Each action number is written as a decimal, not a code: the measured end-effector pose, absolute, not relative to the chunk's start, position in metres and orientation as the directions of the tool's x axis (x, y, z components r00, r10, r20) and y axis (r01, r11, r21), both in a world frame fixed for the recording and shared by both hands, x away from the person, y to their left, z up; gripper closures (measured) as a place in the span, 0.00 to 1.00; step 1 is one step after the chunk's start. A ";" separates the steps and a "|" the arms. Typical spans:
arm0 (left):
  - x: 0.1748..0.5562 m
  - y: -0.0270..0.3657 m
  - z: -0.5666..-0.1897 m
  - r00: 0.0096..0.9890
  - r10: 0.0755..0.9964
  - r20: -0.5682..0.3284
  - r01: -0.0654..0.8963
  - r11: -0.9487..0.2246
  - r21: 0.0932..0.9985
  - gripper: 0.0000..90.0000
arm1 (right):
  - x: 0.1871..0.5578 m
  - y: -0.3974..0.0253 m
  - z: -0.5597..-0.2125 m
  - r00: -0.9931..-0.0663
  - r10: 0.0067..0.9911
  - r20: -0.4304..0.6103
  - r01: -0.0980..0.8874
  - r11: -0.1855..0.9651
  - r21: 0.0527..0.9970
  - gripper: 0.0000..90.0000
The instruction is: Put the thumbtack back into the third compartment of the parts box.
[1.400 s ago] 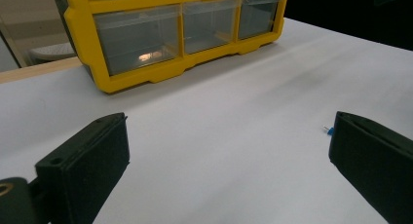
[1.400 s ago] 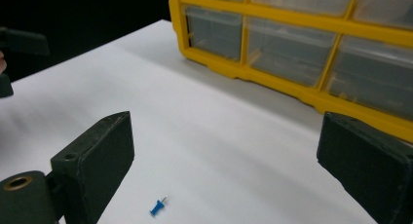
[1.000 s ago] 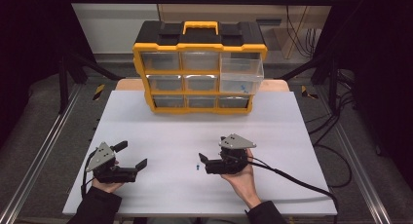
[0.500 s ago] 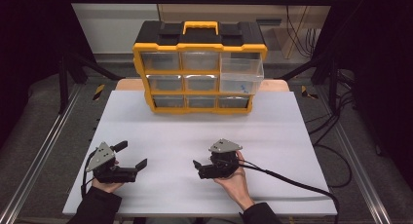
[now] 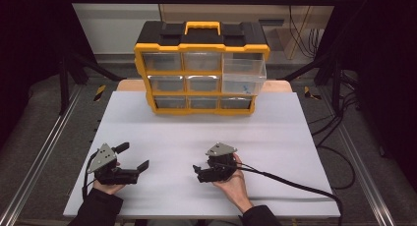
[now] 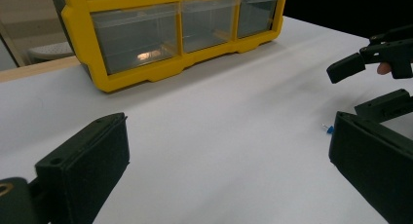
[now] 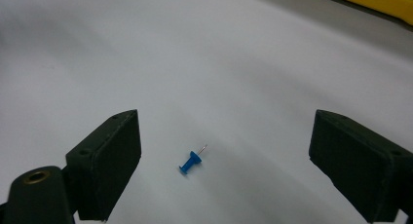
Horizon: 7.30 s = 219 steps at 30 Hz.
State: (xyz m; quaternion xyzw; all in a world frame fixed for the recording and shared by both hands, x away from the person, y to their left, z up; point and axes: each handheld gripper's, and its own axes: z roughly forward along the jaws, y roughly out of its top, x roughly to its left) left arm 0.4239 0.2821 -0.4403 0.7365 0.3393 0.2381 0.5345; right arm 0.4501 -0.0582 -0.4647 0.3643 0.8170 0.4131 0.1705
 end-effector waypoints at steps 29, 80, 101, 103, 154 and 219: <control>0.424 0.281 -0.441 0.659 0.752 -0.011 0.248 -0.203 0.947 0.01 | 0.451 -0.045 -0.483 -0.708 0.704 0.048 0.498 0.450 0.741 0.64; 0.424 0.282 -0.440 0.658 0.753 -0.014 0.246 -0.197 0.949 0.01 | 0.449 -0.047 -0.482 -0.705 0.710 0.013 0.484 0.467 0.740 0.95; 0.423 0.282 -0.440 0.655 0.755 -0.017 0.247 -0.192 0.950 0.01 | 0.444 -0.056 -0.458 -0.729 0.683 0.034 0.449 0.441 0.777 0.95; 0.423 0.282 -0.440 0.656 0.755 -0.018 0.246 -0.192 0.950 0.01 | 0.444 -0.057 -0.457 -0.728 0.685 0.034 0.449 0.439 0.778 0.95; 0.424 0.281 -0.441 0.659 0.752 -0.019 0.251 -0.196 0.948 0.01 | 0.440 -0.139 -0.372 -0.661 0.746 0.081 0.362 0.222 0.905 0.95; 0.424 0.282 -0.441 0.655 0.755 -0.019 0.251 -0.193 0.948 0.01 | 0.466 -0.173 -0.269 -0.571 0.821 0.020 0.285 0.175 0.943 0.95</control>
